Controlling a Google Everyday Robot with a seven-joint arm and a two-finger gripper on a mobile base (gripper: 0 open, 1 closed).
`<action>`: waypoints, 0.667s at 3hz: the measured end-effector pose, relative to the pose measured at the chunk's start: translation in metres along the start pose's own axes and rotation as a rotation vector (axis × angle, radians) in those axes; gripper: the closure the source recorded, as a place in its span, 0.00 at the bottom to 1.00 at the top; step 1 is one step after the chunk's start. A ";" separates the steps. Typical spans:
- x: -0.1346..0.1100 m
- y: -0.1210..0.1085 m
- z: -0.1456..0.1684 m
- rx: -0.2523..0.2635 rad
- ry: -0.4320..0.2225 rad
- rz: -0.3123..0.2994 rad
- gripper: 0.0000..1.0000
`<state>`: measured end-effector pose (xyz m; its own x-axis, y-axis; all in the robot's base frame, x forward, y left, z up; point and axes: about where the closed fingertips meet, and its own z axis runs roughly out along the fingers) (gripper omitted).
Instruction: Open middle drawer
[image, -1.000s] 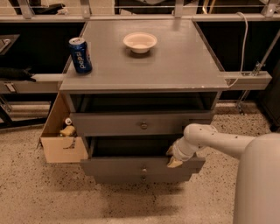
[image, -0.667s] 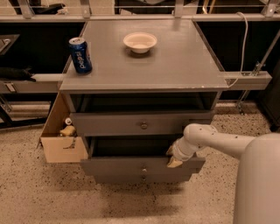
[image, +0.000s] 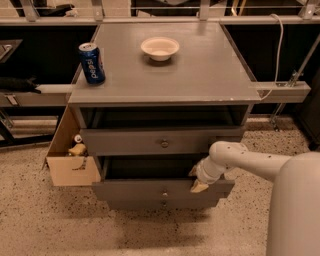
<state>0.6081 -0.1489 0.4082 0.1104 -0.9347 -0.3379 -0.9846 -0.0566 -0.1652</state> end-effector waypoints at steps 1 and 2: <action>0.000 0.000 0.000 0.000 0.000 0.000 0.00; 0.000 0.001 0.001 -0.002 0.000 0.000 0.00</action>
Offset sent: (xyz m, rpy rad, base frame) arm -0.0024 0.0004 -0.0017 -0.0039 0.0101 0.0020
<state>0.6075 -0.1486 0.4075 0.1104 -0.9347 -0.3379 -0.9849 -0.0573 -0.1632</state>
